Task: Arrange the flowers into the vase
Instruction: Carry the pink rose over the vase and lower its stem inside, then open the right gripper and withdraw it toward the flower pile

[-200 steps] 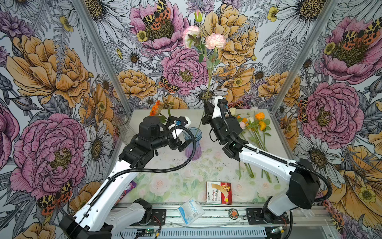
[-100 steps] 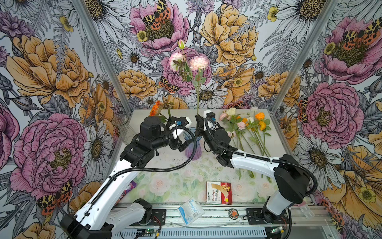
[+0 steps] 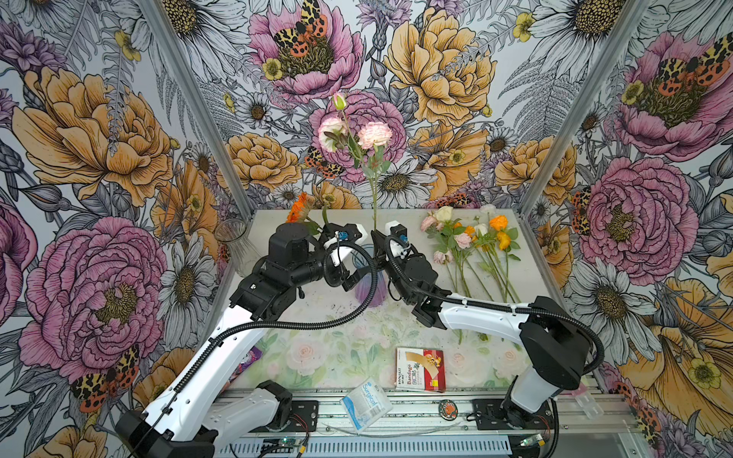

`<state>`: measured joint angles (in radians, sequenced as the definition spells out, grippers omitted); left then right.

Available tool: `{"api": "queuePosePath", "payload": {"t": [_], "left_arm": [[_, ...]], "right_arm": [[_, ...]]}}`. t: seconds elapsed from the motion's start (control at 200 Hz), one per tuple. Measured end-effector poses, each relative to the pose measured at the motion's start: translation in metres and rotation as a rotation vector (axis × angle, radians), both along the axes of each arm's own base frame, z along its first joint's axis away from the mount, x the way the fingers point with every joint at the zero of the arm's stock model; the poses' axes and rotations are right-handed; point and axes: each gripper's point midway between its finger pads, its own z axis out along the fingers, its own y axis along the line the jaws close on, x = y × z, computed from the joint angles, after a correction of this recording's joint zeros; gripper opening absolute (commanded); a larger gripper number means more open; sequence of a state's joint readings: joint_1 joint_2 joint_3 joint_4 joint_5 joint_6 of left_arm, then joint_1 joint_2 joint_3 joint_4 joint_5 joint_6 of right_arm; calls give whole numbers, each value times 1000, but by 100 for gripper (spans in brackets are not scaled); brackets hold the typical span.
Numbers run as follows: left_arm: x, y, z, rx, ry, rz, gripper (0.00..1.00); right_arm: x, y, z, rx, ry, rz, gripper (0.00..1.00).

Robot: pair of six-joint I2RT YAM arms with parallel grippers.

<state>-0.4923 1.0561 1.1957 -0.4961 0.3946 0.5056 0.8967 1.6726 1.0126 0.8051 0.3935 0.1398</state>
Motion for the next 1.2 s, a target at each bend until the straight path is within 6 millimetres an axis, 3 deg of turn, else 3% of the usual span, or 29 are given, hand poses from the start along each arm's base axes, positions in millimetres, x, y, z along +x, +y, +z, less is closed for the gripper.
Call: {"api": "queuePosePath", "payload": {"t": [0.54,0.931,1.051,1.201], "left_arm": [[3,-2,-9,12,20,0,99],[3,-2,-9,13,19,-1,99],[3,-2,-9,13,19,-1,99],[2,-3,-9,13,19,-4,99]], "right_arm": [[-6,2,-22,-31,46,4,12],[-7,1,-24,-34,57,4,16],[-10,-3,-18,-35,58,4,22],[-20,-20,-1,-18,45,-12,37]]}}
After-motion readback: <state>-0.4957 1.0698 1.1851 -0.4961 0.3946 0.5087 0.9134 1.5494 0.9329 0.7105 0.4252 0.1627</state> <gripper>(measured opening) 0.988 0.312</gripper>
